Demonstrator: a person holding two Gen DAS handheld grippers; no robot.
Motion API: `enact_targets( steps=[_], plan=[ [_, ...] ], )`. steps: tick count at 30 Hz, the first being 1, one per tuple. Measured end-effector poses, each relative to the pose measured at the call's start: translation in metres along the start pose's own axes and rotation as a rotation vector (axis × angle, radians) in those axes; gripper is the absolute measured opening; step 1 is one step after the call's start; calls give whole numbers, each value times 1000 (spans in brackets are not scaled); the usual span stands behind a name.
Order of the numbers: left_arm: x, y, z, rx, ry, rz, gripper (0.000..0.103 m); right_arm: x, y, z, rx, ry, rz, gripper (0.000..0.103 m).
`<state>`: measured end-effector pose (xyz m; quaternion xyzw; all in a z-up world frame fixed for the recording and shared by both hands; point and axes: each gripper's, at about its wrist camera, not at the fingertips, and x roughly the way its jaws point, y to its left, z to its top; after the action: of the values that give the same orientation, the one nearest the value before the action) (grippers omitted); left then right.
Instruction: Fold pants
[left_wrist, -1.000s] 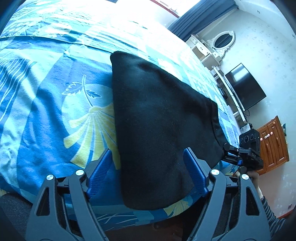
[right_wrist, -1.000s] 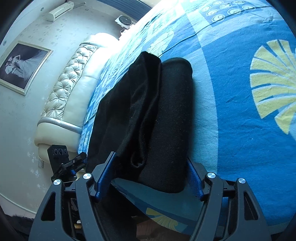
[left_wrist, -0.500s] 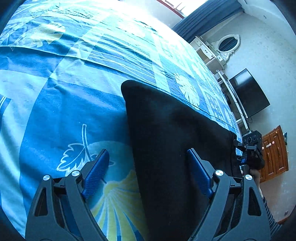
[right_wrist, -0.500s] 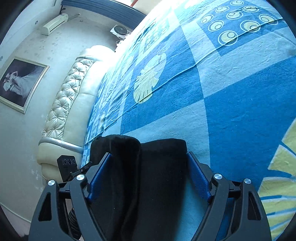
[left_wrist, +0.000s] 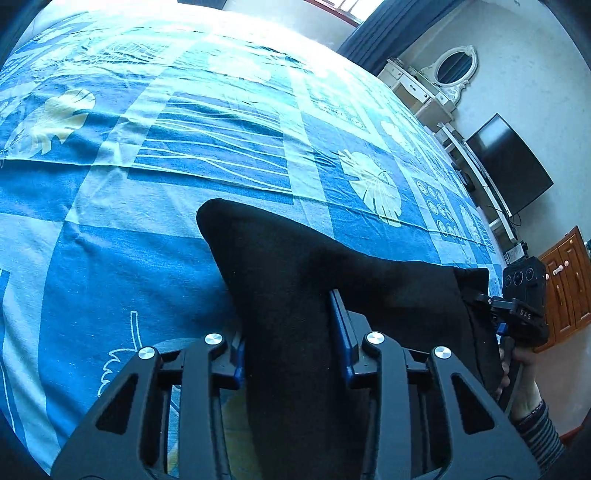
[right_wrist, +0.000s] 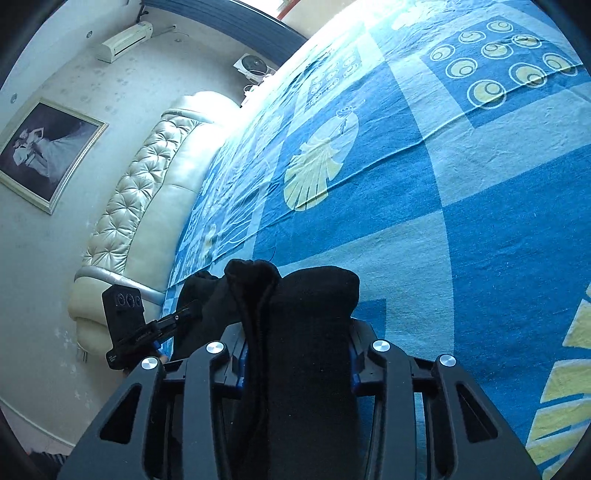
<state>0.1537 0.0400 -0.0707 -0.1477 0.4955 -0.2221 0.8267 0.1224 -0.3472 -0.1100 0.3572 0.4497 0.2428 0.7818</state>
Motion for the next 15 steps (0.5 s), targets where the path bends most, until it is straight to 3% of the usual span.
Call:
enact_targets(
  steps=[7, 15],
  plan=[
    [8, 7, 27, 3, -19, 41, 31, 16, 9, 26, -19, -24, 0, 36],
    [23, 22, 77, 40, -52, 131, 31, 51, 19, 80, -45, -40, -6, 36]
  ],
)
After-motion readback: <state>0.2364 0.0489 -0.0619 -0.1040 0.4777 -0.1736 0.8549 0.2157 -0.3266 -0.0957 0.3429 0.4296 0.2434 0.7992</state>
